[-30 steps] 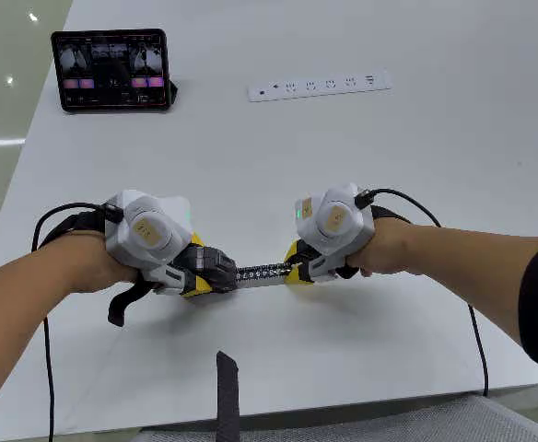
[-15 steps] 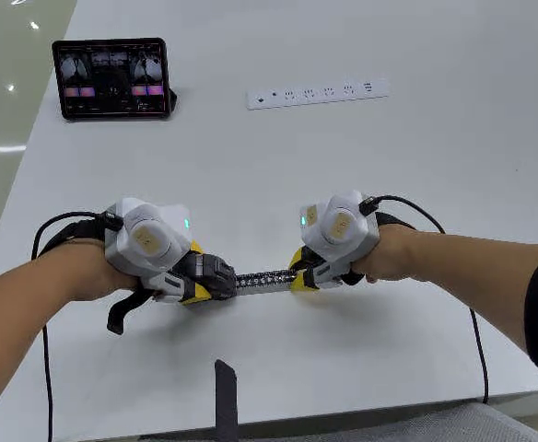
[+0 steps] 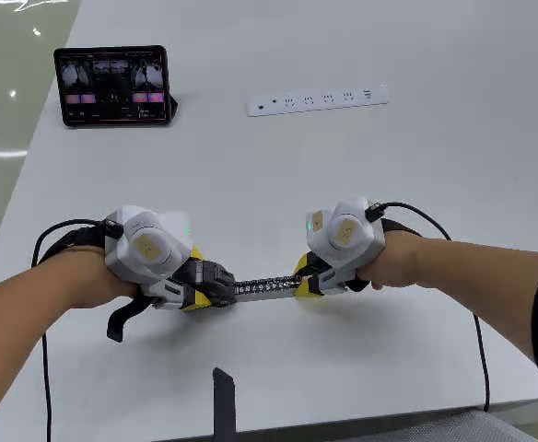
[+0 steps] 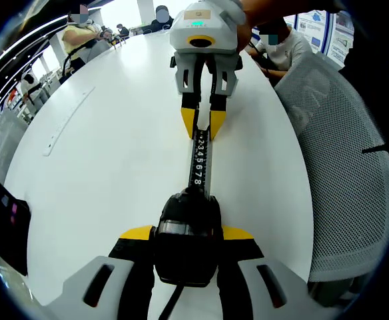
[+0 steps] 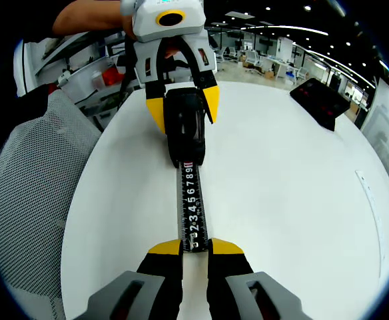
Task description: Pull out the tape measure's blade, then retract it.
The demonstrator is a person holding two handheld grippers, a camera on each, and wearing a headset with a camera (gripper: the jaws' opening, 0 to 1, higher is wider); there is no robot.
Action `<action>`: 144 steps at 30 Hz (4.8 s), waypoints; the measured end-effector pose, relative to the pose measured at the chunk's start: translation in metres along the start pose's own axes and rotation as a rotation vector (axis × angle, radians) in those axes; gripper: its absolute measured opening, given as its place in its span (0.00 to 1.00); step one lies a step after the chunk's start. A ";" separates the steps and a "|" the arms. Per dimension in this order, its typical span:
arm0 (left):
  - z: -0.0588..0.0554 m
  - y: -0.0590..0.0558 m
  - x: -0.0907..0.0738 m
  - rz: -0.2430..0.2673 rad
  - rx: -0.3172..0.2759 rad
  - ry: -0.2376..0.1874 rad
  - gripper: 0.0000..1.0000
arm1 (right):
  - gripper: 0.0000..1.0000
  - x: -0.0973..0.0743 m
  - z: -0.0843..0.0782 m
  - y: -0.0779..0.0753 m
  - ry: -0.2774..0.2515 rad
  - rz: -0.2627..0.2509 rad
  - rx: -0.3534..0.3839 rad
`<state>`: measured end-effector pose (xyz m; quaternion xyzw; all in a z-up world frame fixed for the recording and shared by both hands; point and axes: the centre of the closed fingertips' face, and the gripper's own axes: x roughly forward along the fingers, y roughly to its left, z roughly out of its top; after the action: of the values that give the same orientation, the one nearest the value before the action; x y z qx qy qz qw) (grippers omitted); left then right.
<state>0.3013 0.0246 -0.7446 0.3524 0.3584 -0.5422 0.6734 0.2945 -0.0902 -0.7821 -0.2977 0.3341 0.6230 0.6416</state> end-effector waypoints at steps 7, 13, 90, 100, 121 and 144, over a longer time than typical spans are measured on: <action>0.000 0.000 0.000 0.001 0.000 0.001 0.31 | 0.09 -0.001 -0.002 0.000 0.000 -0.003 0.006; 0.000 0.000 0.000 0.001 0.000 0.001 0.31 | 0.09 -0.002 -0.003 0.000 0.003 -0.003 0.004; -0.001 0.000 -0.001 0.008 -0.004 -0.010 0.31 | 0.09 -0.034 -0.043 -0.001 0.041 -0.011 0.034; -0.001 0.001 -0.001 0.009 -0.005 -0.011 0.31 | 0.09 -0.041 -0.049 -0.001 0.045 -0.013 0.045; -0.002 0.002 0.000 0.011 -0.008 -0.013 0.31 | 0.09 -0.052 -0.065 -0.003 0.059 -0.020 0.068; -0.001 0.001 -0.001 0.013 -0.010 -0.015 0.31 | 0.09 -0.061 -0.078 -0.003 0.084 -0.024 0.073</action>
<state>0.3016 0.0257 -0.7444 0.3471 0.3536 -0.5388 0.6813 0.2933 -0.1895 -0.7799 -0.3038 0.3797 0.5897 0.6448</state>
